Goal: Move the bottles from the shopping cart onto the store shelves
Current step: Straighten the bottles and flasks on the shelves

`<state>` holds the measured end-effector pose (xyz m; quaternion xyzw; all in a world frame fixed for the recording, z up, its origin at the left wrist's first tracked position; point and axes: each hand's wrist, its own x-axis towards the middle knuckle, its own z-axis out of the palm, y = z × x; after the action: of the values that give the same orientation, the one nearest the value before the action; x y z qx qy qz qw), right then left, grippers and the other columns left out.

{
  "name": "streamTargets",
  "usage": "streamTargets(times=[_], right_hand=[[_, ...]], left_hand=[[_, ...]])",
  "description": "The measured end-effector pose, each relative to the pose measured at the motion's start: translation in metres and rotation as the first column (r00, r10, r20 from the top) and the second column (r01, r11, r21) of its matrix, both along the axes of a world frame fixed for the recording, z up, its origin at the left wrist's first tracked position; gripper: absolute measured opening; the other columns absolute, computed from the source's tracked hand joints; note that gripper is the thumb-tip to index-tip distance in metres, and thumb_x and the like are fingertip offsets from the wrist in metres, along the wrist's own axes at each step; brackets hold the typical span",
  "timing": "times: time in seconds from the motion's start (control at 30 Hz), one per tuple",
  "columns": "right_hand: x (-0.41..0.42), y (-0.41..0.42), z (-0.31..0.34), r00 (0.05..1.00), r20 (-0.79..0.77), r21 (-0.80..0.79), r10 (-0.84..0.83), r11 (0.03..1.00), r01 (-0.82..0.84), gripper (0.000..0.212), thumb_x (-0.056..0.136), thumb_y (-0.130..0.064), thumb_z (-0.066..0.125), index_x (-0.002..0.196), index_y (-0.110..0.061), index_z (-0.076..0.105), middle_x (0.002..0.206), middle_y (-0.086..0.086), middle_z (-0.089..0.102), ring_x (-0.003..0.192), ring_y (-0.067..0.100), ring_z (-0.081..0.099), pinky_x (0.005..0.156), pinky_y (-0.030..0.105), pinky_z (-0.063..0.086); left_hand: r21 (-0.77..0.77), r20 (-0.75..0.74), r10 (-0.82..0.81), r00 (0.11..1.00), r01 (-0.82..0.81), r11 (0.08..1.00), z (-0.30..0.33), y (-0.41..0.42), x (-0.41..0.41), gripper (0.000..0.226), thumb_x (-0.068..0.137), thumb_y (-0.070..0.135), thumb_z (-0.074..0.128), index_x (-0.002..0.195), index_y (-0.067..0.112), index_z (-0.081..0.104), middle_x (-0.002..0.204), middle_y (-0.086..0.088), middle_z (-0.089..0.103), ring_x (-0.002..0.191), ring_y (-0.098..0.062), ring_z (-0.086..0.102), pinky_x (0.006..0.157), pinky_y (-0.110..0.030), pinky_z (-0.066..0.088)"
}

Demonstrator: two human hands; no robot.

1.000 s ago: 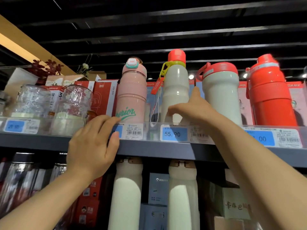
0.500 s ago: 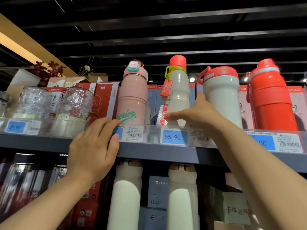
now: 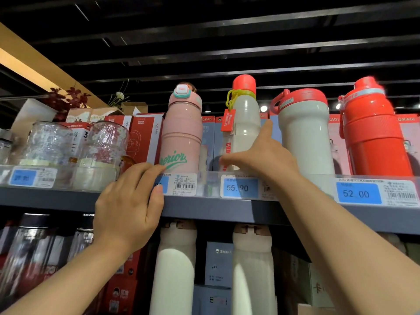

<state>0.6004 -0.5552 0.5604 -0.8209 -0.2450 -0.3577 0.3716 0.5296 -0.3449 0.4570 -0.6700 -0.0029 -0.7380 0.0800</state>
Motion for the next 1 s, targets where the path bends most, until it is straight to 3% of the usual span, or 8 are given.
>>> streamTargets(times=[0.2,0.3,0.37,0.47,0.6,0.7,0.87,1.0], right_hand=[[0.001,-0.009,0.007,0.983,-0.058,0.055,0.172,0.984,-0.169,0.105,0.075,-0.034,0.061,0.151,-0.023,-0.009,0.121,0.006,0.056,0.107,0.028,0.058,0.095,0.048,0.048],[-0.001,-0.007,0.005,0.981,-0.087,0.06,0.173,0.984,-0.168,0.114,0.074,-0.051,0.067,0.151,-0.024,-0.013,0.131,0.007,0.053,0.113,0.03,0.056,0.098,0.047,0.046],[-0.002,-0.001,0.002,0.996,-0.056,0.011,0.063,0.998,-0.062,0.129,0.067,-0.066,0.071,0.151,-0.022,-0.016,0.14,0.011,0.045,0.119,0.032,0.053,0.097,0.043,0.046],[0.002,0.004,0.001,1.0,0.006,0.005,-0.004,1.0,0.004,0.138,0.059,-0.062,0.081,0.151,-0.021,-0.015,0.139,0.015,0.045,0.118,0.034,0.053,0.094,0.044,0.048],[0.007,-0.005,0.009,0.981,-0.065,0.081,0.182,0.981,-0.176,0.119,0.066,-0.037,0.082,0.151,-0.021,-0.001,0.122,0.006,0.054,0.105,0.029,0.057,0.085,0.04,0.051],[0.006,-0.014,0.014,0.935,-0.178,0.134,0.308,0.949,-0.287,0.108,0.072,-0.032,0.078,0.151,-0.025,0.004,0.119,0.005,0.055,0.095,0.022,0.058,0.069,0.034,0.048],[0.005,-0.007,0.009,0.979,-0.099,0.06,0.179,0.983,-0.174,0.135,0.058,-0.064,0.081,0.153,-0.023,-0.007,0.146,0.005,0.041,0.125,0.028,0.049,0.1,0.044,0.045],[0.006,-0.003,0.009,0.992,-0.061,0.043,0.115,0.993,-0.112,0.127,0.061,-0.053,0.084,0.151,-0.017,0.002,0.141,0.007,0.047,0.121,0.03,0.052,0.097,0.044,0.047]], left_hand=[[-0.008,-0.005,0.002,1.0,-0.002,1.0,0.0,0.0,0.0,0.046,0.092,0.028,0.033,0.119,0.006,0.063,0.112,-0.013,0.064,0.099,-0.019,0.048,0.069,-0.042,0.05],[-0.003,-0.002,0.002,1.0,-0.002,1.0,0.0,0.001,0.0,0.046,0.092,0.027,0.033,0.118,0.006,0.063,0.112,-0.014,0.064,0.099,-0.02,0.048,0.069,-0.042,0.051],[-0.003,0.0,-0.002,1.0,0.002,1.0,0.0,0.002,0.001,0.046,0.092,0.027,0.033,0.118,0.005,0.063,0.111,-0.014,0.064,0.099,-0.02,0.048,0.069,-0.042,0.051],[-0.008,-0.005,-0.007,1.0,0.007,1.0,0.0,0.003,0.001,0.046,0.092,0.028,0.033,0.119,0.006,0.063,0.112,-0.013,0.064,0.099,-0.019,0.049,0.069,-0.041,0.051],[0.002,0.006,-0.014,1.0,0.014,1.0,0.0,0.002,0.0,0.045,0.092,0.028,0.033,0.118,0.007,0.063,0.111,-0.013,0.064,0.098,-0.019,0.048,0.069,-0.04,0.05],[0.014,0.015,-0.009,1.0,0.009,1.0,0.0,0.002,0.0,0.044,0.091,0.027,0.034,0.118,0.007,0.063,0.11,-0.012,0.064,0.097,-0.019,0.049,0.067,-0.039,0.05],[0.017,0.018,-0.007,1.0,0.007,1.0,0.001,0.003,0.0,0.046,0.09,0.027,0.035,0.117,0.006,0.065,0.108,-0.012,0.065,0.096,-0.019,0.048,0.065,-0.038,0.05],[0.021,0.016,-0.013,1.0,0.012,1.0,0.001,0.003,-0.001,0.044,0.09,0.027,0.035,0.116,0.006,0.065,0.108,-0.011,0.065,0.096,-0.018,0.049,0.064,-0.036,0.049]])
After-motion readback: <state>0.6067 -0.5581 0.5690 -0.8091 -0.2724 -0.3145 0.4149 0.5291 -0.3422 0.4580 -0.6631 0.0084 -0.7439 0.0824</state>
